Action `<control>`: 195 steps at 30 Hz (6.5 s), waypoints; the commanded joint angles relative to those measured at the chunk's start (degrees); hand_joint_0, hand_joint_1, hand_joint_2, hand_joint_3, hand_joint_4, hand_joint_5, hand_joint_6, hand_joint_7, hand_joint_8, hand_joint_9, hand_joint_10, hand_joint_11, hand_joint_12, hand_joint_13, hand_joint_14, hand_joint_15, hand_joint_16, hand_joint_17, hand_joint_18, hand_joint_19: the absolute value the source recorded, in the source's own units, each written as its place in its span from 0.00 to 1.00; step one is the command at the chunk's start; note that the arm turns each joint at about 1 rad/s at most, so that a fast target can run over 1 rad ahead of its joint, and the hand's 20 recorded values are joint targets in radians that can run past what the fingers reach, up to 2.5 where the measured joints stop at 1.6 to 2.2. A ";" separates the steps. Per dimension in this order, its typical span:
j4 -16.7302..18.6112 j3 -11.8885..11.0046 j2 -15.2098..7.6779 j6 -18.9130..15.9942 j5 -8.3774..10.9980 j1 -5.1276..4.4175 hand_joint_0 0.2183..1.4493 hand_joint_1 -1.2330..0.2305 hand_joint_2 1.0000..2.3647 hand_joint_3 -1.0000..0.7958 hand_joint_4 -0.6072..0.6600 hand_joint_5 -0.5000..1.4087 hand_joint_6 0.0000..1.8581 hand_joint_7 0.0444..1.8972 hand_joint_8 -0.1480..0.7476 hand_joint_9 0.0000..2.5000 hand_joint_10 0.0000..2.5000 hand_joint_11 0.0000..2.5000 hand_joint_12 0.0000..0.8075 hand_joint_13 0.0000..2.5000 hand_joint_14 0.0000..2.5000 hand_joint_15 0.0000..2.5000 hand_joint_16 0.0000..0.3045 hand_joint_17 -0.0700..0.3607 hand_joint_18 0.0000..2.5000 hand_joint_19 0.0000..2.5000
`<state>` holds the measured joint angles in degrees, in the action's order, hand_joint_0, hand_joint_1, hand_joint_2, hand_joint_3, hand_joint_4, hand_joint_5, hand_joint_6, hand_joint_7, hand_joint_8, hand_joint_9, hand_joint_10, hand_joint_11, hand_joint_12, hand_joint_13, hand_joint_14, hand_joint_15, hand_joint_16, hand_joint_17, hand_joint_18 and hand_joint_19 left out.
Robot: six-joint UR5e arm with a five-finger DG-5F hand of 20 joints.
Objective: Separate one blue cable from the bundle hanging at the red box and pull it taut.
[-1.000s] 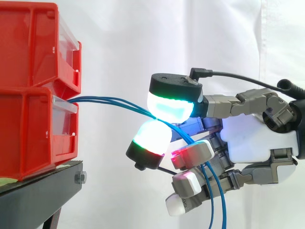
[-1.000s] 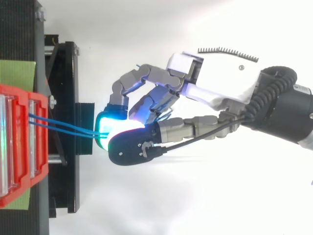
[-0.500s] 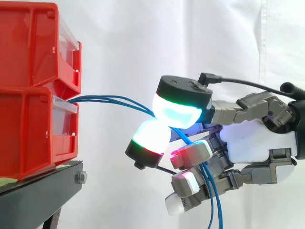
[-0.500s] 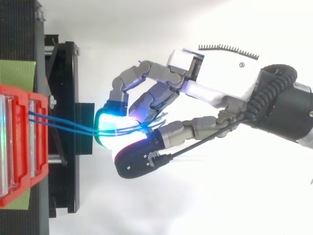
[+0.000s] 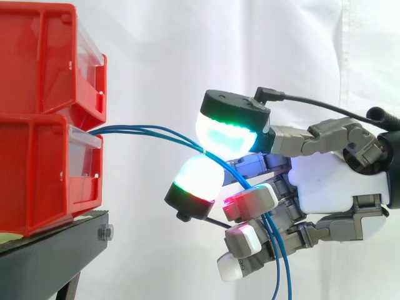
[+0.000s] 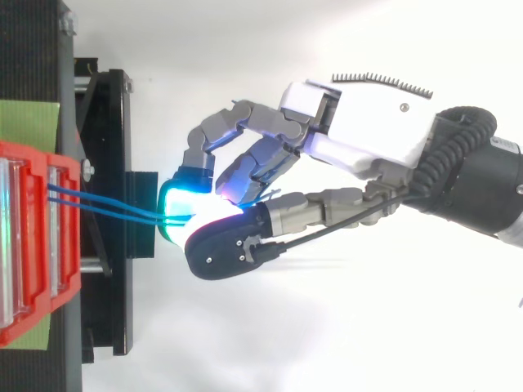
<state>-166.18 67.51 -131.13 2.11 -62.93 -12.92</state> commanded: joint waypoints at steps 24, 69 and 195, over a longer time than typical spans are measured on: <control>-0.11 -0.01 0.08 0.00 0.00 -0.09 0.27 0.29 0.00 0.28 0.56 0.15 0.50 0.51 0.45 0.41 0.15 0.53 0.44 0.38 0.01 0.37 0.13 0.37 0.28 0.20; -0.11 -0.01 0.08 0.00 -0.18 -0.09 0.28 0.28 0.00 0.28 0.58 0.18 0.48 0.62 0.45 0.47 0.04 0.58 0.44 0.38 0.01 0.36 0.14 0.38 0.28 0.22; -8.81 -0.01 3.69 1.14 3.34 1.23 0.23 0.46 0.00 0.28 0.58 0.18 0.47 0.60 0.48 0.49 0.02 0.56 0.47 0.37 0.01 0.35 0.15 0.40 0.28 0.22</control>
<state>-174.56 67.51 -127.53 3.19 -59.62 -11.69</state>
